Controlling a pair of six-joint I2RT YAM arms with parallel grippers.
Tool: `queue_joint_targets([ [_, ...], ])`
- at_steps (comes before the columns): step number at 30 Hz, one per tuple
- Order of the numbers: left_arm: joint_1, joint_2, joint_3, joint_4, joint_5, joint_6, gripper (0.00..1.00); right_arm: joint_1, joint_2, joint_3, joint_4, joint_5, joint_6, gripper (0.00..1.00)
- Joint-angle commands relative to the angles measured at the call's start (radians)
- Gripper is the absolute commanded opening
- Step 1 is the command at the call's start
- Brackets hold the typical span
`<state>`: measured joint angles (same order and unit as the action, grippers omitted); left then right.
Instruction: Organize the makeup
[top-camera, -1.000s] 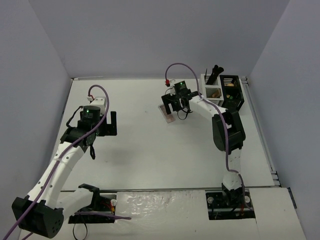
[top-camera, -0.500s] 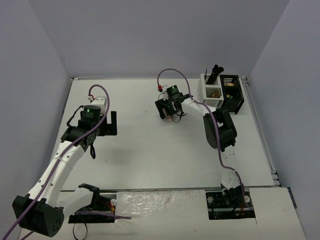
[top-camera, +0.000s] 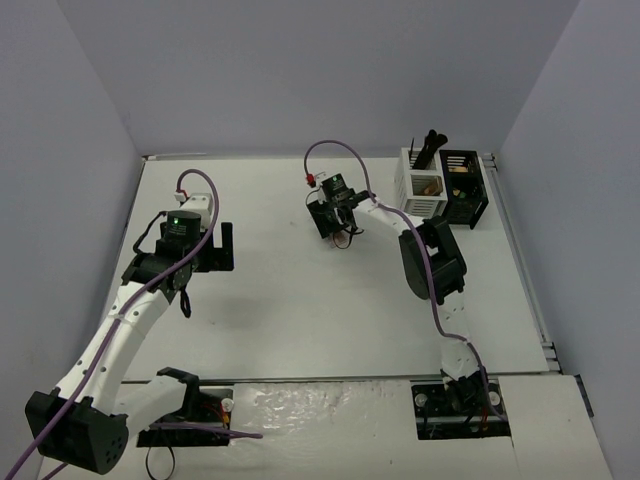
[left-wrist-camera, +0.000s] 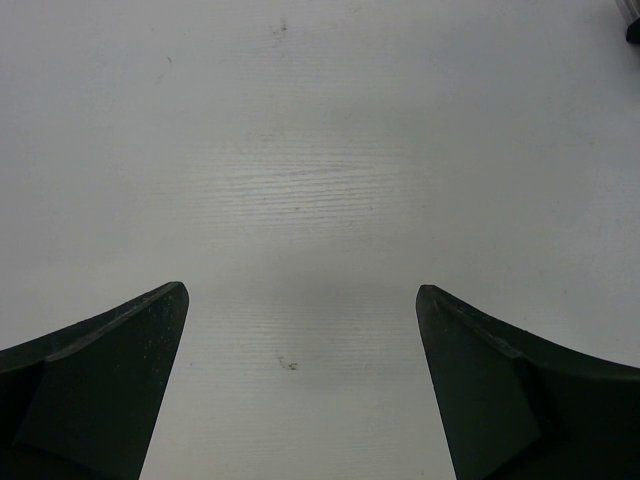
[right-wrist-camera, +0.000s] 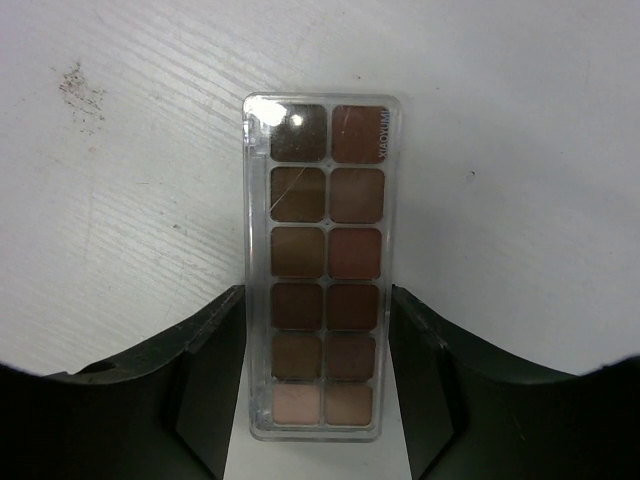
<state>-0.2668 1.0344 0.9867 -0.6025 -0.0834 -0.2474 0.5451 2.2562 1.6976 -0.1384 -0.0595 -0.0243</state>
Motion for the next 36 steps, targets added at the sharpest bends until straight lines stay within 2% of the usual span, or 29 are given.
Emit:
queue_joint_targets([
  [1, 0.006, 0.007, 0.020, 0.027, -0.009, -0.012, 0.97, 0.019, -0.011, 0.034, -0.037, 0.090, 0.013, 0.25],
  [5, 0.006, 0.007, 0.018, 0.029, -0.010, -0.012, 0.97, 0.022, -0.069, 0.022, -0.033, 0.076, 0.015, 0.07],
  [9, 0.006, 0.007, 0.018, 0.026, -0.010, -0.013, 0.97, 0.018, -0.180, -0.009, -0.004, 0.070, 0.007, 0.00],
  [14, 0.006, 0.004, 0.018, 0.027, -0.009, -0.012, 0.97, -0.022, -0.358, -0.098, 0.085, 0.070, -0.005, 0.00],
  [21, 0.006, 0.003, 0.018, 0.028, -0.003, -0.013, 0.97, -0.184, -0.576, -0.287, 0.338, 0.088, 0.016, 0.00],
  [27, 0.008, 0.000, 0.019, 0.029, -0.002, -0.014, 0.97, -0.241, -0.633, -0.385, 0.512, 0.321, 0.035, 0.00],
  [36, 0.008, -0.002, 0.017, 0.030, -0.007, -0.014, 0.97, -0.243, -0.574, -0.449, 0.734, 0.719, 0.159, 0.00],
])
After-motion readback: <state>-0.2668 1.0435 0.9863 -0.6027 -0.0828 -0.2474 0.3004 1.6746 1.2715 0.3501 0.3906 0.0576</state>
